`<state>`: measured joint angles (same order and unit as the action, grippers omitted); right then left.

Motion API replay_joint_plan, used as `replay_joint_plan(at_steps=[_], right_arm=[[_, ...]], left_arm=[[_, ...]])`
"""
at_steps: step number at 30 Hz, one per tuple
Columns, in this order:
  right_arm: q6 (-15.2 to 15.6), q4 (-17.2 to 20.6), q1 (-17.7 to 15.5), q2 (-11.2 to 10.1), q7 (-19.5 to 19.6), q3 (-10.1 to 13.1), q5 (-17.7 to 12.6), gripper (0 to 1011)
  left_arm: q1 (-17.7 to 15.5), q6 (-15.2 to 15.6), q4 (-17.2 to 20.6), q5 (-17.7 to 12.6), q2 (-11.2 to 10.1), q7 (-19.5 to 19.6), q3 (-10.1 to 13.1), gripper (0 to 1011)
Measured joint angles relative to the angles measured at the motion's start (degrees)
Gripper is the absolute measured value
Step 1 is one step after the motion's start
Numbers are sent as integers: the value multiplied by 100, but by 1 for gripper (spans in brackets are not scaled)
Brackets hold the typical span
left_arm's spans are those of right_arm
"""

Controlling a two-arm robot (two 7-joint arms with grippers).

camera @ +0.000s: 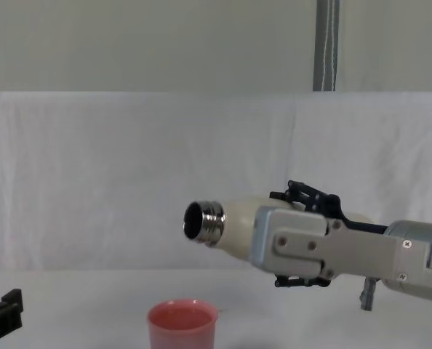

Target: Grasp the thermos with one hand and pour water into the cup lid.

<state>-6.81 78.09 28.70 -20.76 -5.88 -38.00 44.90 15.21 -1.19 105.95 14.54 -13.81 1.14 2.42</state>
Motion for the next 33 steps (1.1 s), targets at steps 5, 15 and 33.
replay_joint_plan(at_steps=[5, 15, 33], right_arm=[[-117, 6, -145, 67, 16, 250, -405, 958], [-450, 1, -389, 316, 0, 807, -1413, 958], [-378, 152, -654, 678, -447, 1547, -2734, 958]], left_arm=[[0, 0, 0, 0, 0, 0, 0, 1001], [0, 0, 0, 0, 0, 0, 0, 1001], [0, 0, 0, 0, 0, 0, 0, 1001]])
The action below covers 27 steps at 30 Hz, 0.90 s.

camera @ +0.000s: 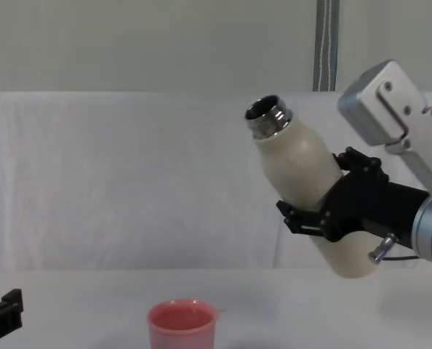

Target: Grasp the thermos with one hand and pour water into the cup lid.

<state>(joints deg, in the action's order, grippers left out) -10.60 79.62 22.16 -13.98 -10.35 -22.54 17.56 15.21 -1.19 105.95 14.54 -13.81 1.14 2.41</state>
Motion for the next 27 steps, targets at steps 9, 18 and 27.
replay_joint_plan(at_steps=[9, 18, 27], right_arm=[[223, 48, -196, 194, -50, 347, -578, 958], [215, 48, -178, 174, -47, 306, -514, 958], [210, 47, -181, 188, -47, 329, -554, 958]], left_arm=[[0, 0, 0, 0, 0, 0, 0, 1001], [0, 0, 0, 0, 0, 0, 0, 1001], [0, 1, 0, 0, 0, 0, 0, 1001]])
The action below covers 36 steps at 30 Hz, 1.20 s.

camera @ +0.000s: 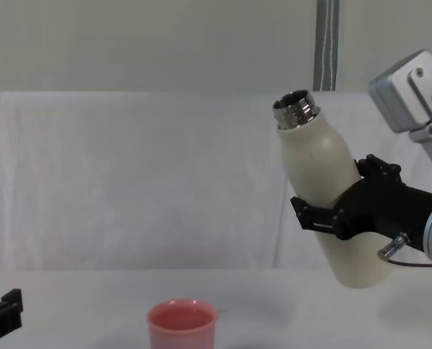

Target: Grasp the thermos with one hand and pour water into the cup lid.

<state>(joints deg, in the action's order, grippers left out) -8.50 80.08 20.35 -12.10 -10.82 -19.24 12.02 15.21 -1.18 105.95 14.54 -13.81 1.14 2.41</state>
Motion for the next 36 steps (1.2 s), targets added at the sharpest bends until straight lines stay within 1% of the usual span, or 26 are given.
replay_joint_plan(at_steps=[2, 7, 16, 22, 28, 29, 32, 34, 36], right_arm=[[-12, -7, -8, 19, 0, 16, -37, 958], [-61, -58, -99, 133, -7, 201, -367, 958], [-20, 38, -262, 104, -12, 339, -478, 958], [-13, 138, -381, 84, -45, 446, -643, 958], [-112, 175, -535, 104, -214, 599, -1055, 958], [-112, 175, -535, 104, -214, 599, -1055, 958], [-169, 194, -630, 102, -291, 640, -1233, 958], [-177, 198, -649, 100, -300, 645, -1260, 958], [-193, 214, -724, 97, -335, 669, -1363, 958]], left_arm=[[0, -2, 0, 0, 1, -1, 0, 1001], [0, -2, 0, 0, 1, 0, 0, 1001], [0, -2, 0, 0, 1, 0, 0, 1001], [0, -1, 1, 0, 1, 0, 0, 1001], [0, -1, 0, 0, 1, 0, 0, 1001], [0, -1, 0, 0, 1, 0, 0, 1001], [0, -1, 0, 0, 1, 0, 0, 1001], [0, -1, 0, 0, 1, 0, 0, 1001], [0, -1, 1, 0, 1, 0, 0, 1001]])
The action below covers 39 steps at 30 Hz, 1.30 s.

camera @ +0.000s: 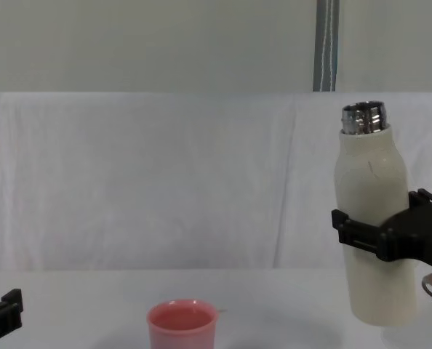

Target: Grasp the thermos with one hand and pour water into the cup lid.

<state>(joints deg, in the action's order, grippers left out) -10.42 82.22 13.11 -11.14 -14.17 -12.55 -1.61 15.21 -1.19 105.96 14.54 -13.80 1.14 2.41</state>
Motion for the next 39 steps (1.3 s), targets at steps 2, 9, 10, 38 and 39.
replay_joint_plan(at_steps=[2, 9, 10, 38, 39], right_arm=[[0, 21, -50, -3, -6, 16, -57, 958], [58, 74, -174, -15, -9, 39, -169, 958], [64, 77, -190, -14, -9, 47, -184, 958], [91, -105, -430, 139, 172, 285, -517, 958], [76, -113, -446, 158, 183, 296, -531, 958]], left_arm=[[0, 0, 0, 0, 0, 0, 0, 1001], [0, 0, 0, 0, 0, 0, 0, 1001], [0, 0, 0, 0, 0, 0, 0, 1001], [0, 0, 0, 0, 0, 0, 0, 1001], [0, 0, 0, 0, 0, 0, 0, 1001]])
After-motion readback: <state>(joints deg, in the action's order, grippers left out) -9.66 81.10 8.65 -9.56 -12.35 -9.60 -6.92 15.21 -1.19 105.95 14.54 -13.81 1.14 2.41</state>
